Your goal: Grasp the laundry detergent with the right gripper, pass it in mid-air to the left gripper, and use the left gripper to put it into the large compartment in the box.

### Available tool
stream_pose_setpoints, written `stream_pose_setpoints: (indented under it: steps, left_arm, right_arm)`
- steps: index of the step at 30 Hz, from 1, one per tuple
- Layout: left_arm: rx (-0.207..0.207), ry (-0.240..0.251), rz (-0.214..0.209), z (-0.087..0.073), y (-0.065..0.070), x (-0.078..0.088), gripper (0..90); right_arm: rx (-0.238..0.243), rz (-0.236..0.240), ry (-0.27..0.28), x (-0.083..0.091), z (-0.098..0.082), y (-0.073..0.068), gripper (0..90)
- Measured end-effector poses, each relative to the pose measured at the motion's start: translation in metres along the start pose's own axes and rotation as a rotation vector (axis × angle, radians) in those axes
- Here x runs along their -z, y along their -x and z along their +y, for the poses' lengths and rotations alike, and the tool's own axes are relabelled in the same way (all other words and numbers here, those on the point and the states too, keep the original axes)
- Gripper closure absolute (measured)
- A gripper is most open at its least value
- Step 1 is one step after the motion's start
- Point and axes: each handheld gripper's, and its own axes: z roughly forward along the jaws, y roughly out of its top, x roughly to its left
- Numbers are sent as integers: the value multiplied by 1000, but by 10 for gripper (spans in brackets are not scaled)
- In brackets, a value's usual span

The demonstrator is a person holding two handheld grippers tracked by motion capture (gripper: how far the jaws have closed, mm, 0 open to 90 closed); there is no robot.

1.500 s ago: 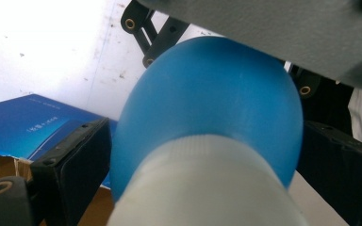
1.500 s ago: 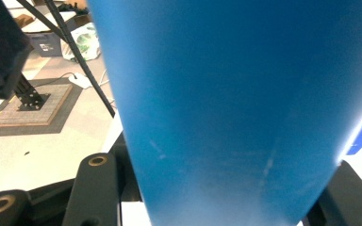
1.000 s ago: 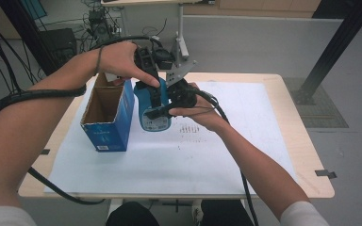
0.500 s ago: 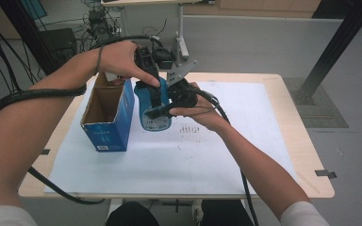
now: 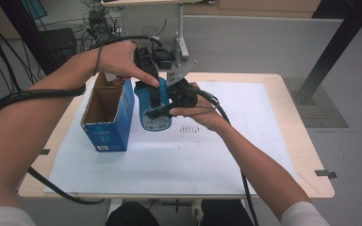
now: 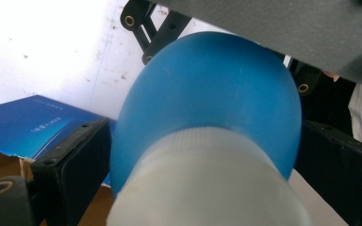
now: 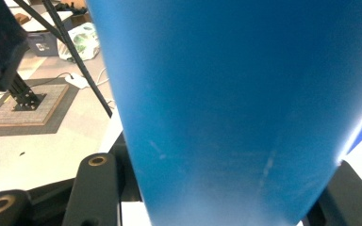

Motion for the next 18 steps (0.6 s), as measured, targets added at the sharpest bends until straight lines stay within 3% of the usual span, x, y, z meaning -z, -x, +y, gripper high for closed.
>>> stream_pose_setpoints:
  steps: [18]
  left_arm:
    - [0, 3, 1, 0, 0, 0, 70]
  right_arm:
    - [1, -7, -3, 1, 1, -1, 442]
